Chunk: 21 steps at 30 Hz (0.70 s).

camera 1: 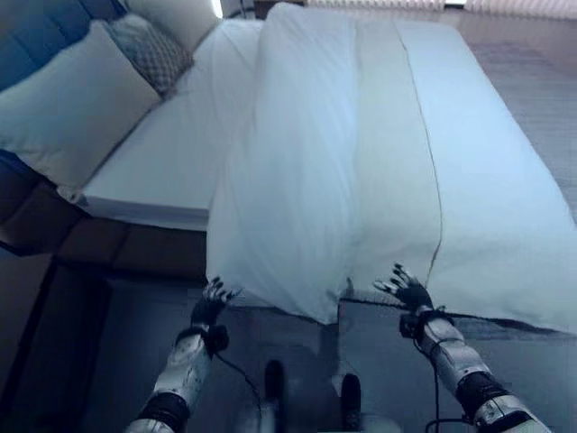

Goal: Make the bed

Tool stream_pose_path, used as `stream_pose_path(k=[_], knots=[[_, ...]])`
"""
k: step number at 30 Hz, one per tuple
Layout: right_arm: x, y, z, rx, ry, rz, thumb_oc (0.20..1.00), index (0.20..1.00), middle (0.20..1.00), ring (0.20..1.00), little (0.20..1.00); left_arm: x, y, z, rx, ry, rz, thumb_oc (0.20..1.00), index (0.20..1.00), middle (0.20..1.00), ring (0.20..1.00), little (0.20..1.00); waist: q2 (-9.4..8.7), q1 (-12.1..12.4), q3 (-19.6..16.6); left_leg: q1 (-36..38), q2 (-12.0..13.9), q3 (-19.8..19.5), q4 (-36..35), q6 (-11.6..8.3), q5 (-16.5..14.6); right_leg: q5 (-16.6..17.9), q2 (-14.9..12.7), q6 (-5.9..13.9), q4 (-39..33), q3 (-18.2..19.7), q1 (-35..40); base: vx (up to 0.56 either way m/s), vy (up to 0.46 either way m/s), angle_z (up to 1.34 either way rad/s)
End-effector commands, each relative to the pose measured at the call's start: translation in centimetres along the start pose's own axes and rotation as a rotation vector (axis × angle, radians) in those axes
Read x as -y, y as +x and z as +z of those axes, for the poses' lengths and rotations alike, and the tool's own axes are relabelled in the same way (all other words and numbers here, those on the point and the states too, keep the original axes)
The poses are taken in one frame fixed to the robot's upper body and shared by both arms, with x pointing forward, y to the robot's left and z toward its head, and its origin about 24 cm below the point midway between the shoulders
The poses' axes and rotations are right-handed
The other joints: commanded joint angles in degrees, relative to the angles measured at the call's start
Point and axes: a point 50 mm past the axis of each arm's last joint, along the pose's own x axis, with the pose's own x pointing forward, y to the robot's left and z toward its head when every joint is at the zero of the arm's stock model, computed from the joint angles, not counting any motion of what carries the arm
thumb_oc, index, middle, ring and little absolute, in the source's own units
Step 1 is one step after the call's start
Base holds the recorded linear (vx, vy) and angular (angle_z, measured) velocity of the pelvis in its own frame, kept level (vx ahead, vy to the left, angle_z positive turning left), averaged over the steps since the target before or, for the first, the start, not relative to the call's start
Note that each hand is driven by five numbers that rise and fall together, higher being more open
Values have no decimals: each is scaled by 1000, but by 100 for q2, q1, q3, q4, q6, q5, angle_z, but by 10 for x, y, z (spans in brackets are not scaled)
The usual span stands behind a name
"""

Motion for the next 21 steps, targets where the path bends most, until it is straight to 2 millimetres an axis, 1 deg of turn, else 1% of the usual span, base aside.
stream_pose_path(k=[1, 2, 3, 4, 5, 6, 7, 8, 9, 10, 12, 13, 14, 15, 17, 18, 19, 21], knots=[[-21, 18, 73, 259, -83, 88, 1000, 1000, 1000, 1000, 1000, 16, 18, 61, 209, 17, -88, 1000, 1000, 1000, 1000, 1000, -43, 99, 237, -218, 17, 12, 301, -272, -292, -398, -130, 375, 1117, -76, 127, 36, 313, -34], [-27, 20, 89, 310, -79, 107, 1000, 1000, 1000, 1000, 1000, 20, 22, 77, 248, 16, -102, 1000, 1000, 1000, 1000, 1000, -27, 82, 330, -194, 13, 33, 225, -253, -277, -331, -144, 342, 1222, -109, 7, 39, 210, -26], [-31, 22, 100, 339, -81, 120, 1000, 1000, 1000, 1000, 1000, 24, 25, 91, 284, 14, -119, 1000, 1000, 1000, 1000, 1000, -8, 85, 420, -158, 3, 61, 180, -249, -283, -310, -160, 318, 1277, -159, -80, 57, 179, -28], [-36, 26, 118, 383, -62, 131, 1000, 1000, 1000, 1000, 1000, 29, 29, 107, 325, 9, -138, 1000, 1000, 1000, 1000, 1000, 2, 97, 512, -144, -9, 89, 122, -257, -283, -304, -148, 298, 1182, -218, -159, 51, 149, -6], [-41, 28, 139, 434, -46, 158, 1000, 1000, 1000, 1000, 1000, 37, 32, 128, 376, 5, -165, 1000, 1000, 1000, 1000, 1000, 3, 92, 593, -160, -33, 101, 66, -263, -274, -283, -86, 278, 1004, -232, -285, 47, 103, -9], [-41, 29, 148, 454, -31, 161, 1000, 1000, 1000, 1000, 1000, 42, 33, 139, 399, 0, -182, 1000, 1000, 1000, 1000, 1000, -7, 85, 657, -182, -67, 104, 53, -261, -271, -247, -27, 274, 871, -225, -340, 61, 74, -12], [-43, 31, 165, 488, 32, 174, 1000, 1000, 1000, 1000, 1000, 49, 36, 155, 428, -32, -207, 1000, 1000, 1000, 1000, 1000, -11, 69, 730, -204, -109, 111, 18, -268, -271, -165, 87, 270, 643, -187, -482, 73, 36, -9], [-47, 32, 177, 510, 86, 195, 1000, 1000, 1000, 1000, 1000, 56, 38, 168, 450, -44, -230, 1000, 1000, 1000, 1000, 1000, -36, 42, 808, -238, -153, 101, 12, -275, -277, -46, 162, 284, 424, -156, -655, 96, 14, -8], [-53, 31, 192, 544, 175, 228, 1000, 1000, 1000, 1000, 1000, 66, 40, 183, 473, -89, -267, 1000, 1000, 1000, 1000, 1000, -50, -25, 899, -281, -206, 61, 10, -280, -287, 80, 275, 307, 221, -53, -923, 132, -31, -3], [-55, 31, 202, 562, 242, 238, 1000, 1000, 1000, 1000, 1000, 77, 41, 193, 480, -134, -301, 1000, 1000, 1000, 1000, 1000, -75, -109, 973, -402, -274, -40, 100, -279, -290, 169, 311, 328, 125, 143, -950, 105, -31, 5], [-54, 31, 203, 563, 243, 238, 1000, 1000, 1000, 1000, 1000, 77, 41, 194, 480, -135, -302, 1000, 1000, 1000, 1000, 1000, -74, -111, 977, -405, -274, -44, 106, -279, -292, 171, 310, 328, 121, 139, -947, 33, -11, 39], [-61, 29, 227, 612, 321, 283, 1000, 1000, 1000, 1000, 1000, 96, 39, 216, 523, -189, -376, 1000, 1000, 1000, 1000, 1000, -68, -94, 1045, -588, -326, -50, 152, -304, -258, 345, 244, 344, -114, 49, -912, -8, -32, 48], [-63, 28, 236, 632, 358, 295, 1000, 1000, 1000, 1000, 1000, 106, 38, 223, 524, -224, -409, 1000, 1000, 1000, 1000, 1000, -52, -115, 1044, -677, -326, -71, 80, -333, -197, 402, 290, 333, -202, 70, -970, 2, -56, 32], [-65, 27, 247, 649, 402, 315, 1000, 1000, 1000, 1000, 1000, 112, 37, 233, 535, -252, -442, 1000, 1000, 1000, 1000, 1000, -43, -111, 1023, -769, -312, -82, -12, -371, -136, 473, 316, 343, -282, -5, -1040, 19, -87, 8], [-71, 27, 261, 662, 427, 344, 1000, 1000, 1000, 1000, 1000, 123, 36, 244, 540, -288, -479, 1000, 1000, 1000, 1000, 1000, -36, -114, 1025, -901, -288, -127, -112, -415, -55, 514, 335, 326, -344, -58, -1148, 33, -79, 6], [-75, 27, 272, 668, 450, 360, 1000, 1000, 1000, 1000, 1000, 130, 34, 253, 543, -311, -510, 1000, 1000, 1000, 1000, 1000, -40, -114, 1048, -1009, -268, -152, -150, -444, -14, 541, 355, 323, -367, -107, -1252, 18, -78, -2], [-79, 26, 277, 671, 466, 377, 1000, 1000, 1000, 1000, 1000, 136, 32, 260, 553, -324, -529, 1000, 1000, 1000, 1000, 1000, -43, -112, 1065, -1091, -244, -184, -184, -468, 24, 559, 355, 318, -402, -136, -1327, 17, -85, -2], [-79, 27, 290, 678, 476, 372, 1000, 1000, 1000, 1000, 1000, 141, 29, 274, 576, -347, -545, 1000, 1000, 1000, 1000, 1000, -36, -128, 1100, -1233, -220, -228, -317, -522, 124, 595, 388, 313, -458, -158, -1477, 29, -82, 1]])
